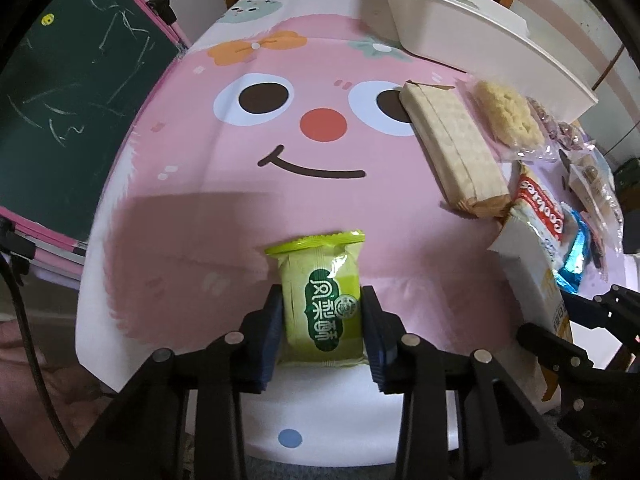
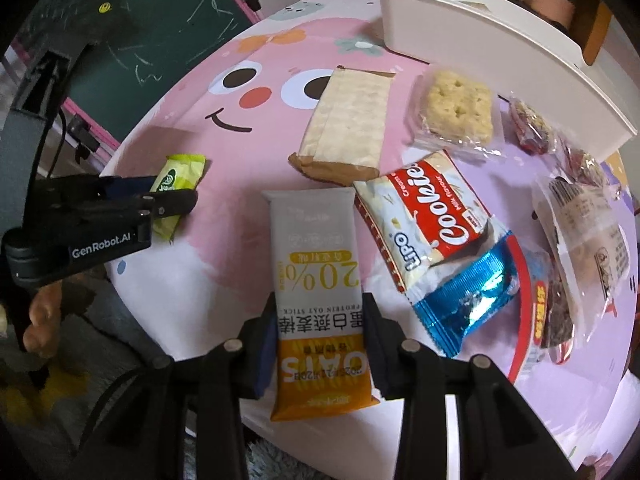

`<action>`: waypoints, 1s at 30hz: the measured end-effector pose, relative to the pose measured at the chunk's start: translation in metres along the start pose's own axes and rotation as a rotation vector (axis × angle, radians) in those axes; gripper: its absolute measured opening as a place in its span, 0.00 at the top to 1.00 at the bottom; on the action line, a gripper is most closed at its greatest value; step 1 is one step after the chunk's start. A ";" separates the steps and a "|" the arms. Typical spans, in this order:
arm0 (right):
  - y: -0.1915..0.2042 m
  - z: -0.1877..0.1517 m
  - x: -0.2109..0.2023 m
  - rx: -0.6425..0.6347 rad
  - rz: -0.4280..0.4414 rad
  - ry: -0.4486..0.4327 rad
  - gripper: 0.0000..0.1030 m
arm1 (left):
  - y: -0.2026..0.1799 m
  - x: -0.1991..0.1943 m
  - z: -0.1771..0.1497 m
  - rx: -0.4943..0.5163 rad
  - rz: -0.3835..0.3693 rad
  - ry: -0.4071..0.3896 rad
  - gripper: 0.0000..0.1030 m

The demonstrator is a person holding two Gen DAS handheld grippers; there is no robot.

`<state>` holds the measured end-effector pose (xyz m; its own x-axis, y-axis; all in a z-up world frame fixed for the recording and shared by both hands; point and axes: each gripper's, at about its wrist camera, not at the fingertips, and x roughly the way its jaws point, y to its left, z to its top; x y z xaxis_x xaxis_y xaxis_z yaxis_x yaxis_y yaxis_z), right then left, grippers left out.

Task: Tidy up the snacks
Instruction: 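Carry the green packet and OATS bar above the white bin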

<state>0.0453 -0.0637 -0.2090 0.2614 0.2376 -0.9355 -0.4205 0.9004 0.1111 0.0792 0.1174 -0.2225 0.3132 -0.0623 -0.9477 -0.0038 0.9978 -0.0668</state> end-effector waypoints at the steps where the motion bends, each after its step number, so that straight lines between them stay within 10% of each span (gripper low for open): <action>1: 0.000 -0.001 -0.004 0.004 0.003 -0.009 0.63 | 0.000 -0.001 -0.001 0.000 -0.007 -0.001 0.66; 17: -0.024 0.012 -0.094 0.132 -0.004 -0.235 0.63 | -0.038 -0.059 0.018 0.116 -0.059 -0.163 0.66; 30: -0.104 0.098 -0.192 0.263 -0.108 -0.480 0.63 | -0.103 -0.162 0.136 0.219 -0.186 -0.350 0.66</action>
<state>0.1241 -0.1671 -0.0077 0.6831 0.2228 -0.6955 -0.1542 0.9749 0.1608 0.1584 0.0279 -0.0199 0.5920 -0.2667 -0.7605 0.2723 0.9544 -0.1227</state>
